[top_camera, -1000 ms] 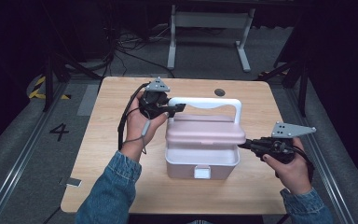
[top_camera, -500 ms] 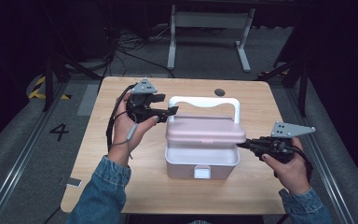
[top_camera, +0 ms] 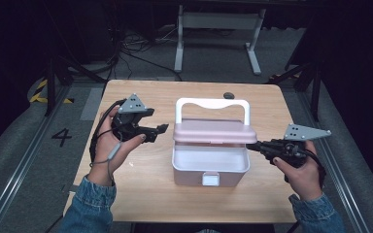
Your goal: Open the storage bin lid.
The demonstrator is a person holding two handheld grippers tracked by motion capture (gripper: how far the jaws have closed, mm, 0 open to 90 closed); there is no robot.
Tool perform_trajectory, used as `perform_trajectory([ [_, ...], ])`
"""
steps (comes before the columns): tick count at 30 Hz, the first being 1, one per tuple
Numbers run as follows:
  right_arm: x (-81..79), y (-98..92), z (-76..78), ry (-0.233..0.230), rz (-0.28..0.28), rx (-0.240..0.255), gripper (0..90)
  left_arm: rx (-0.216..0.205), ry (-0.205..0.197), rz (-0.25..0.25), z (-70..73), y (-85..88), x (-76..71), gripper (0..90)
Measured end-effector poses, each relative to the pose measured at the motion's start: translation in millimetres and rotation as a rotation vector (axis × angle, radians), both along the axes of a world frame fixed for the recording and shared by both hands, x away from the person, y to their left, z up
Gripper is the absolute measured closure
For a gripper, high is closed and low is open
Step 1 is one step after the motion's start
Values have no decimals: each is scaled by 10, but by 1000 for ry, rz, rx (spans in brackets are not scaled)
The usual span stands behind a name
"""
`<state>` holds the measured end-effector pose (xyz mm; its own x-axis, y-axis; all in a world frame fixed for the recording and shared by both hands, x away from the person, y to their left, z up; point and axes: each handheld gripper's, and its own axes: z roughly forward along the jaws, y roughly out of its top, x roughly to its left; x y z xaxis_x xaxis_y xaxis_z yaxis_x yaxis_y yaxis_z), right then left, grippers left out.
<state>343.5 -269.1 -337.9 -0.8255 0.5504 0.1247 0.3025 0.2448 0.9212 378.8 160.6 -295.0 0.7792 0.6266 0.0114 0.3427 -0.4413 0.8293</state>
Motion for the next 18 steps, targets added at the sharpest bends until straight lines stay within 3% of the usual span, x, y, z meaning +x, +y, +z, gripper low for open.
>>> perform_trajectory([
  [4,-1,7,19,-4,-3,8,900,37,3,-24,-53,-56,-14,298],
  [7,2,3,29,-4,-6,14,900,42,1,-37,-77,-106,-20,288],
  [12,2,3,31,-3,-9,17,900,92,-48,-14,-102,-170,-11,282],
  [18,-2,-12,46,-9,-12,25,900,85,-45,-18,-155,-139,-19,282],
])
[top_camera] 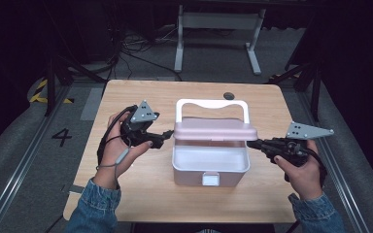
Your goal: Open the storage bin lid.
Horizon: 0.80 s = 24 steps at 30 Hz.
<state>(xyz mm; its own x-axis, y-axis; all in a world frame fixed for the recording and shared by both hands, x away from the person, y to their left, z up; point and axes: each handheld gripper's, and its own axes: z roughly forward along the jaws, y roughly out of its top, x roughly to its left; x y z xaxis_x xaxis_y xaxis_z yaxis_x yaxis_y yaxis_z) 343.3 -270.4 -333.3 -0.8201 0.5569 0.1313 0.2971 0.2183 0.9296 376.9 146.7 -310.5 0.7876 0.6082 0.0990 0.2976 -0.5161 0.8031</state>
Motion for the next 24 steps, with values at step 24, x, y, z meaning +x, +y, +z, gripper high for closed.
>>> perform_trajectory([
  [24,3,-29,21,-2,-15,24,900,-24,-38,-40,-99,-387,135,245],
])
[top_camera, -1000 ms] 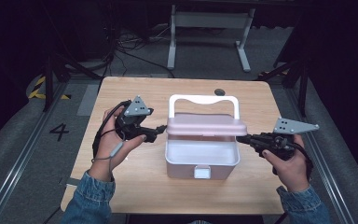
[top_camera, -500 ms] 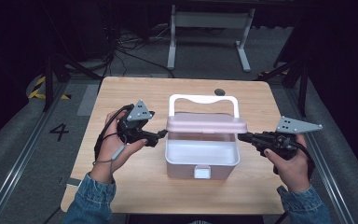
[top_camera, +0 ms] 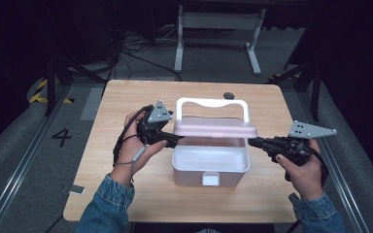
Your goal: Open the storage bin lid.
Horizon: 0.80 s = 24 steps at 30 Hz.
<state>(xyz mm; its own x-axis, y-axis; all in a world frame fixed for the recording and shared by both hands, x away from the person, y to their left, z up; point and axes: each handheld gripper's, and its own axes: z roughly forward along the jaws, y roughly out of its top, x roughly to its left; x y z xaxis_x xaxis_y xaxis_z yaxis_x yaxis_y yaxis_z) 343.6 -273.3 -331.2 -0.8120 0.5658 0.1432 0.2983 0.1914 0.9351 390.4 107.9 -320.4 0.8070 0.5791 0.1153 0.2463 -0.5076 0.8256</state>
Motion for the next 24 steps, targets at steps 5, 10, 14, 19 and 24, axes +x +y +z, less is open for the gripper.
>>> perform_trajectory([
  [5,15,-11,9,0,-4,8,900,7,-38,10,25,-71,-5,225],
  [10,17,-8,27,-4,-6,16,900,-19,-71,6,71,-80,-29,242],
  [14,15,-14,30,-3,-11,17,900,-47,-84,1,94,-88,-45,244],
  [19,14,-24,32,-5,-18,25,900,-63,-95,-41,140,-136,-37,356],
  [24,4,-61,38,-9,-30,30,882,-94,-92,-56,171,-145,-16,456],
])
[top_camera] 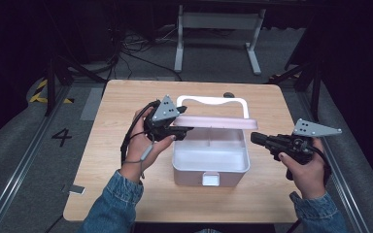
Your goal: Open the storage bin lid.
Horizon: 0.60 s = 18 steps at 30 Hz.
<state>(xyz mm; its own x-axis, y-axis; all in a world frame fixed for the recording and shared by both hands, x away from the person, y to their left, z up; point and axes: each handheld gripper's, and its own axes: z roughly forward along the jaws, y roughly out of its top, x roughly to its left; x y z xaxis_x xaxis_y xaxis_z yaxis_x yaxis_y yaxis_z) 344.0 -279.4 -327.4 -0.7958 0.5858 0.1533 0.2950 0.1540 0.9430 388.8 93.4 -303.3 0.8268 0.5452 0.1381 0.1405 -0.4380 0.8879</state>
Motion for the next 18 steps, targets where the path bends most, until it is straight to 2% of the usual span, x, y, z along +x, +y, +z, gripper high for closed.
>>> perform_trajectory([
  [6,-36,-95,2,9,-23,5,870,-5,-14,4,44,5,32,515],
  [12,-94,-246,4,10,-70,12,863,-3,-18,17,88,25,114,581],
  [16,-128,-306,4,13,-88,10,861,-19,-3,23,119,38,192,611],
  [18,-145,-339,4,15,-101,13,860,-23,18,16,142,46,245,619],
])
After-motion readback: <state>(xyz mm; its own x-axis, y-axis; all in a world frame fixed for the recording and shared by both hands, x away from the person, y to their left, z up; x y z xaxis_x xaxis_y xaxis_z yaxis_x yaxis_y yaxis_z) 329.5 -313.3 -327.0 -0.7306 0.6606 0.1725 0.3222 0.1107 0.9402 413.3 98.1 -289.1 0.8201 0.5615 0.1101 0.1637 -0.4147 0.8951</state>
